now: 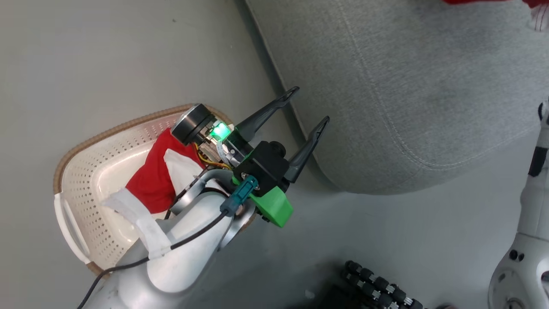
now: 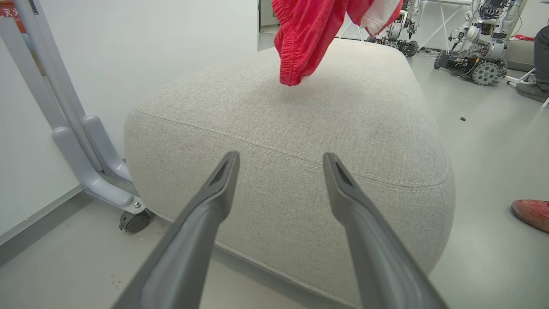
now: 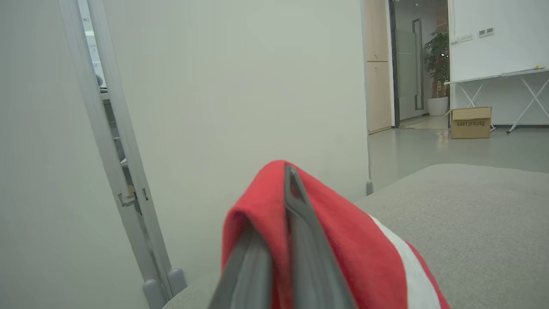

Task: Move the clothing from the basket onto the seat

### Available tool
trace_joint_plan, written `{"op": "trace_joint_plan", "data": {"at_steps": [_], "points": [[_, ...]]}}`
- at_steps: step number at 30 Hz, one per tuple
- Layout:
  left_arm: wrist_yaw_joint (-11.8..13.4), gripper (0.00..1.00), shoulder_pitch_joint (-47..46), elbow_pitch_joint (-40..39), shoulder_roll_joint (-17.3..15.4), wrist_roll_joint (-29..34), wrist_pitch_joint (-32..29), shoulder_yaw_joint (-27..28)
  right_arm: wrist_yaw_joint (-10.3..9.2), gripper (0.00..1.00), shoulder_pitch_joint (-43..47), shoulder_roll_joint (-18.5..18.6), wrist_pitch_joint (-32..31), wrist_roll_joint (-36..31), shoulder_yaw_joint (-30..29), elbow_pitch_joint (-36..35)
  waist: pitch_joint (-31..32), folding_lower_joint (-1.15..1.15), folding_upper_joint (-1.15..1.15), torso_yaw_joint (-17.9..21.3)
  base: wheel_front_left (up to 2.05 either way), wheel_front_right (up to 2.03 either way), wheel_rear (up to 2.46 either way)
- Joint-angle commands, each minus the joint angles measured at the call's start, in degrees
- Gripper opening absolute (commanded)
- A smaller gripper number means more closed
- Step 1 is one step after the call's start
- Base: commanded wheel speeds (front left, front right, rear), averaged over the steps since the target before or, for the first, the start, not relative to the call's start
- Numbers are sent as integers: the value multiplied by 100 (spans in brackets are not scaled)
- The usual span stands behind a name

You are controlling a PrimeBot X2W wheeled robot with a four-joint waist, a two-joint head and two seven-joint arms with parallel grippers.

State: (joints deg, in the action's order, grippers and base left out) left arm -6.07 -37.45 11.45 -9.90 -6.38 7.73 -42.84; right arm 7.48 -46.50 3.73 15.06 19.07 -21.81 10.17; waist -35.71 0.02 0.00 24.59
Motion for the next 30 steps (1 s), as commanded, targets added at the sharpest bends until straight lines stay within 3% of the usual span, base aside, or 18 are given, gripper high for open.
{"op": "trace_joint_plan", "data": {"at_steps": [1,7,13,14,15,16,24,30], "points": [[-36,100,-170,5,32,48,48,-47,1,0,-181,128,18,-304,-128,176,-632,-2,0,-642,0,0,0],[11,100,-307,34,109,-3,117,-76,1,0,-495,146,18,-1051,-791,1155,-916,-2,0,-905,0,0,0],[56,100,-252,108,54,-53,253,-57,1,0,-361,7,18,-1384,-1168,1755,-1008,-2,0,-986,0,0,0],[65,100,-223,129,35,-64,275,-52,1,14,-320,-6,18,-1440,-1214,1790,-983,-2,0,-978,0,0,0],[89,100,-183,143,36,-99,301,-37,1,46,-279,-20,18,-1506,-1265,1774,-943,-2,0,-962,0,0,0],[117,100,-156,143,48,-137,324,-8,1,100,-264,-29,18,-1559,-1277,1709,-915,-2,0,-950,0,0,0],[318,100,202,306,199,-436,672,197,1,100,711,-75,17,-1717,-675,1027,56,-2,0,-1124,0,0,0],[607,100,833,469,479,-863,749,527,1,100,1903,-68,18,-1313,363,578,988,-2,0,-1530,0,0,0]]}}
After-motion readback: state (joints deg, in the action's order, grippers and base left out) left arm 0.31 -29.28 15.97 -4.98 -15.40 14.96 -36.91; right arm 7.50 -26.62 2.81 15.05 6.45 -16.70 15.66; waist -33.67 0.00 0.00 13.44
